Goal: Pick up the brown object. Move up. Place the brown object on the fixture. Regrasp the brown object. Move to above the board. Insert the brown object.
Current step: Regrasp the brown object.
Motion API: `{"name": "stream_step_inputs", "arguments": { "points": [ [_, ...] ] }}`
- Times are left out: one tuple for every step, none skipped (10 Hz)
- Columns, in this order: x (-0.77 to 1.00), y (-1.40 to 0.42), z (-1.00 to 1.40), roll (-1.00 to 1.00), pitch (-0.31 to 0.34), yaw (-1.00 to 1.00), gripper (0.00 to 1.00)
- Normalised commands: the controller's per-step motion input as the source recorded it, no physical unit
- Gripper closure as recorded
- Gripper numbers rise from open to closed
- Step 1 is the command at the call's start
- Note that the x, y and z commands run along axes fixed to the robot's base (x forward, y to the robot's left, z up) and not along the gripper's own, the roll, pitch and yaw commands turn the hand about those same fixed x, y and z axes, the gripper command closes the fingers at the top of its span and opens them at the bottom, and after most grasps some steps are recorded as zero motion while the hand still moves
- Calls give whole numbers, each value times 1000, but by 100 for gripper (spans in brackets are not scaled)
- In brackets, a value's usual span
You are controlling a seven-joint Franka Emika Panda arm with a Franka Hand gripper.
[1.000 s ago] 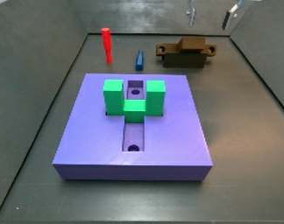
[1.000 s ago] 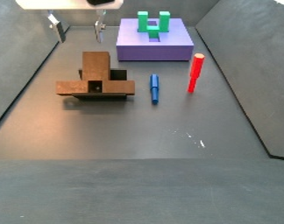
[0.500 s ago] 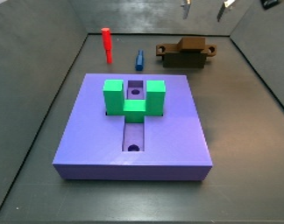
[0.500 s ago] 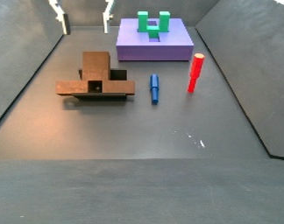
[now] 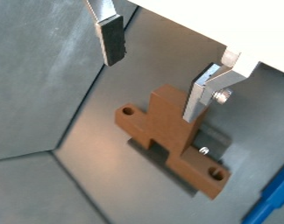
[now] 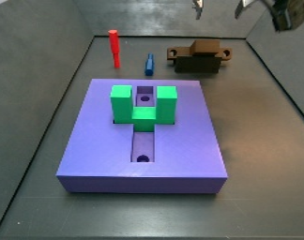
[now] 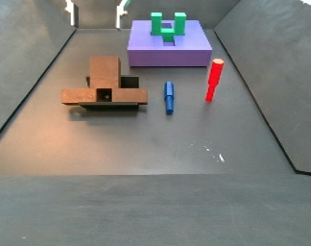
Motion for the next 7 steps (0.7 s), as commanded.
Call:
{"name": "stream_step_inputs", "arguments": {
  "points": [
    [246, 0, -371, 611, 0, 0, 0],
    [229, 46, -394, 391, 0, 0, 0],
    [60, 0, -63, 306, 23, 63, 0],
    [0, -26, 0, 0, 0, 0, 0],
    [0, 0, -134, -160, -117, 86, 0],
    [0, 0, -300, -211, -163, 431, 0],
    [-151, 0, -203, -234, -157, 331, 0]
  ]
}}
